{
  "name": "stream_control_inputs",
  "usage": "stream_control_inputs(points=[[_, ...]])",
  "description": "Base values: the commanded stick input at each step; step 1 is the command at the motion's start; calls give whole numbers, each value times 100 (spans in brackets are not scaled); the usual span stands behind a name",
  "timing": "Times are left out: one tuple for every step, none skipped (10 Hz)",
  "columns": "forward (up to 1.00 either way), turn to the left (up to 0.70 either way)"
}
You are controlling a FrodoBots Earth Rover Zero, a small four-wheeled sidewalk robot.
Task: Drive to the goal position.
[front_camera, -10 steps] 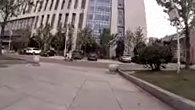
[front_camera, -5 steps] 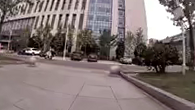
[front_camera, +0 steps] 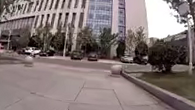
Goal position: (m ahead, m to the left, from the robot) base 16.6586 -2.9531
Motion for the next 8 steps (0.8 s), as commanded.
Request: stream_control_inputs(points=[[70,0],[70,0],[70,0],[70,0],[70,0],[70,0],[70,0],[70,0]])
